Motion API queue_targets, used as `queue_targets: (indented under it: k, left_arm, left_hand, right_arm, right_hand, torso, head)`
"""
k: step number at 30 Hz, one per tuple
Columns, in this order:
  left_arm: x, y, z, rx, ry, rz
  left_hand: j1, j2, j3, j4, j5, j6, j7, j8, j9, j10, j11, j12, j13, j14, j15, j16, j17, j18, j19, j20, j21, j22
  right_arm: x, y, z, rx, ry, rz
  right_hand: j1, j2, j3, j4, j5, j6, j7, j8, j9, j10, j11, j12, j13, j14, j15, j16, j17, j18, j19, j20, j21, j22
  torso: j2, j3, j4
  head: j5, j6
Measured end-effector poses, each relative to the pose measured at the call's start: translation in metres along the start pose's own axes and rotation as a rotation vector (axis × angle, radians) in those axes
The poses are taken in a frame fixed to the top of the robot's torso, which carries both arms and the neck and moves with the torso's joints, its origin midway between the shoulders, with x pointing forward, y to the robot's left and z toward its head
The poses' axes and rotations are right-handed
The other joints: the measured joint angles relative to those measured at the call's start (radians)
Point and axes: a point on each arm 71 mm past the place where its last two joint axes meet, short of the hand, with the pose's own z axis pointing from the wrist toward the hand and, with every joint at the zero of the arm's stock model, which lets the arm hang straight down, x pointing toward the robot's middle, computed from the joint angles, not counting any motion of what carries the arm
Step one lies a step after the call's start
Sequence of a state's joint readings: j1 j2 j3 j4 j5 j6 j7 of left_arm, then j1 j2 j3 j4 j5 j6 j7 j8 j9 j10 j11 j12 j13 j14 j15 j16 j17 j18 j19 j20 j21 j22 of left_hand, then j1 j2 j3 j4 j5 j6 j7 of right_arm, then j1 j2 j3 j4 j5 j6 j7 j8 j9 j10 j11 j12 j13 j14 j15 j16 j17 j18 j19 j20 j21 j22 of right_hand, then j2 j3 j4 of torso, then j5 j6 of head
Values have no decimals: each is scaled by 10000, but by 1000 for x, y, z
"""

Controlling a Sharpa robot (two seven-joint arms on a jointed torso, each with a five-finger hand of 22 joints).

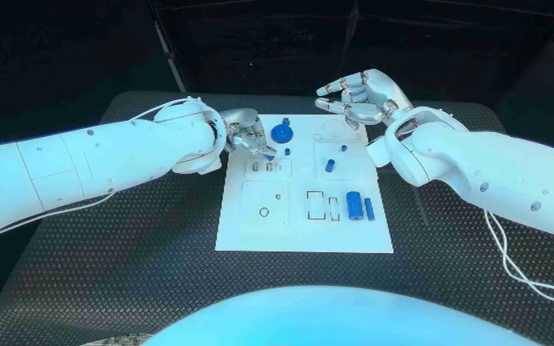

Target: Assemble the parts on the task board

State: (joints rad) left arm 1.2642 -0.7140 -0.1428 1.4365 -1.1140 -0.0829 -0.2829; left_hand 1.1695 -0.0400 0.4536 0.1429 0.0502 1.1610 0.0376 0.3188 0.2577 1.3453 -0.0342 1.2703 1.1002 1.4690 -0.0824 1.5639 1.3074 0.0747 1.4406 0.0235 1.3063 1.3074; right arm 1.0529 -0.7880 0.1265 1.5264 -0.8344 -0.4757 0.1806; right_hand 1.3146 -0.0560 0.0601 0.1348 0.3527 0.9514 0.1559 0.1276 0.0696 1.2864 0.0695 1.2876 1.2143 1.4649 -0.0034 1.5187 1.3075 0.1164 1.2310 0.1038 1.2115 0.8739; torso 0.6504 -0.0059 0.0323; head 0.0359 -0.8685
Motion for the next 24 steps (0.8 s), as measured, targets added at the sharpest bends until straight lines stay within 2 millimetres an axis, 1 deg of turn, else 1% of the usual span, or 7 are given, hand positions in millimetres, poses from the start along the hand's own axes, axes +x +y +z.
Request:
queue_targets:
  k: [1,4,6,7,14,17,24]
  left_arm:
    - [1,1,-1,-146,-53,-252]
    - [7,4,-3,-634,-243,-956]
    - [11,6,-4,-904,-367,-1279]
    - [12,7,-4,-1031,-434,-1417]
    - [21,12,-3,-1720,-899,-2086]
    - [24,11,-2,-1869,-992,-2174]
    - [28,8,1,-1966,-1122,-2000]
  left_hand:
    - [-26,-25,28,7,0,-1,1,42,5,23,1,0,28,0,0,0,0,-58,1,0,0,0]
    - [-192,-81,304,-104,0,-13,13,119,67,46,23,69,146,-5,-5,0,0,-58,6,-6,48,0]
    - [-302,-133,427,-122,-1,-13,13,216,90,154,-22,148,227,-36,-36,0,0,-58,61,-12,48,0]
    - [-383,-144,601,-217,-2,-13,13,223,140,168,-34,154,262,-37,-36,0,0,-58,71,-3,48,0]
    - [-623,-273,894,-315,2,-48,-22,380,223,220,-51,213,401,-37,-35,0,0,-58,100,-31,95,0]
    - [-846,-342,1105,-448,408,-48,-23,513,291,222,-51,213,438,-37,-35,0,0,-58,99,-31,95,0]
    - [-916,-411,1184,-523,473,-47,-23,572,324,260,-58,269,485,-37,-34,0,0,-57,99,-30,135,0]
  right_arm:
    - [0,0,0,5,-3,-3]
    - [-1,-1,0,22,-18,-16]
    - [-2,-1,0,36,-32,-28]
    - [-2,-1,0,41,-39,-33]
    - [-4,-1,1,47,-70,-61]
    - [-4,-1,1,50,-74,-66]
    - [-4,-1,1,51,-72,-69]
  right_hand:
    - [0,0,0,0,0,0,0,0,0,0,0,0,0,0,0,0,0,0,0,0,0,0]
    - [0,0,0,0,36,0,0,0,0,0,0,43,0,0,0,0,0,0,0,0,0,0]
    - [0,0,0,0,36,0,0,0,0,0,0,48,0,0,0,0,0,1,0,0,0,0]
    - [0,0,0,0,36,0,0,0,0,0,0,48,0,0,0,0,0,0,0,0,0,0]
    - [0,0,0,0,36,0,0,0,-1,0,0,48,-1,0,0,0,-1,0,0,0,0,0]
    - [0,0,0,0,36,0,0,0,-1,0,0,48,-1,0,0,0,-1,0,0,0,0,0]
    - [0,0,0,0,36,0,0,42,-1,0,0,48,-1,0,0,0,-1,0,0,0,0,0]
  torso:
    - [-3,0,1]
    - [-10,5,7]
    - [-11,7,13]
    - [-12,8,19]
    - [-17,15,32]
    - [-17,16,32]
    - [-5,16,32]
  head:
    - [1,0]
    - [2,-8]
    - [6,-11]
    - [9,-11]
    - [18,-12]
    - [18,-15]
    - [31,-37]
